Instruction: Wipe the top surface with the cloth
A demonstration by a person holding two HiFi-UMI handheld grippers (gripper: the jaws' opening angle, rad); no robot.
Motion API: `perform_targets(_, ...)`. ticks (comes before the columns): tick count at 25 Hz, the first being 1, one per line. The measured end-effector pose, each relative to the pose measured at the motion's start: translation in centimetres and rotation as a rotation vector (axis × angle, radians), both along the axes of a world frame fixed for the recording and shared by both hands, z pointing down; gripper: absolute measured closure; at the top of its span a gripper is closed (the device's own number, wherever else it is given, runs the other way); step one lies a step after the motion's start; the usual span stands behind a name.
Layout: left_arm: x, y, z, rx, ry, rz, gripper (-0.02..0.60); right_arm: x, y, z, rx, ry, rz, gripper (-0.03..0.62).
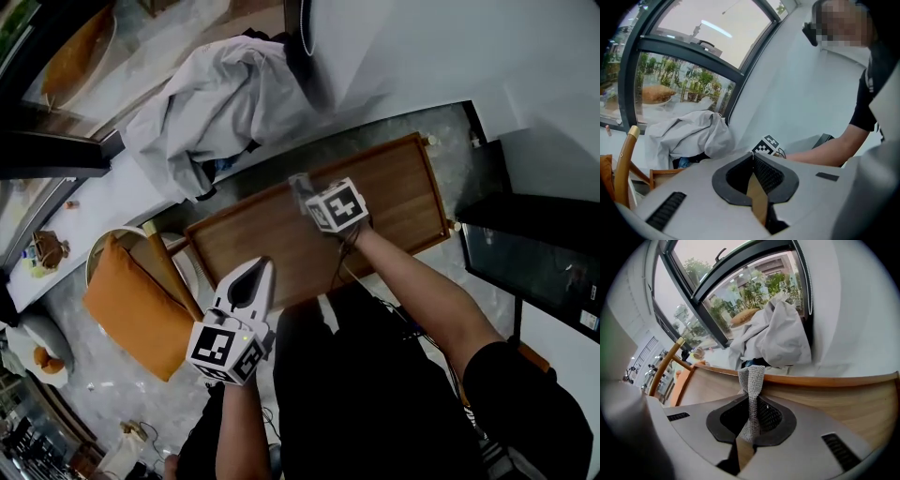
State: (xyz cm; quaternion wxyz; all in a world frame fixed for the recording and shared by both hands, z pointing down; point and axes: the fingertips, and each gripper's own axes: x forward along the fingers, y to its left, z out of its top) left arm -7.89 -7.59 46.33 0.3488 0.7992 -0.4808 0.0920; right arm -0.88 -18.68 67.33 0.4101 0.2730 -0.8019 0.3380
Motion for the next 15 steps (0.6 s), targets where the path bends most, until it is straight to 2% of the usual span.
perform_targets(8, 3.8, -2.1, 0.0, -0.001, -0.008, 0.043, 0.568, 8.9, -3.4, -0.2, 0.032, 0.058, 0.086, 0.556)
perform_targets(15, 7.8, -3.6, -0.2, 0.007, -0.008, 0.097, 0.568, 17.8, -6.8, -0.6, 0.063, 0.105, 0.216, 0.556)
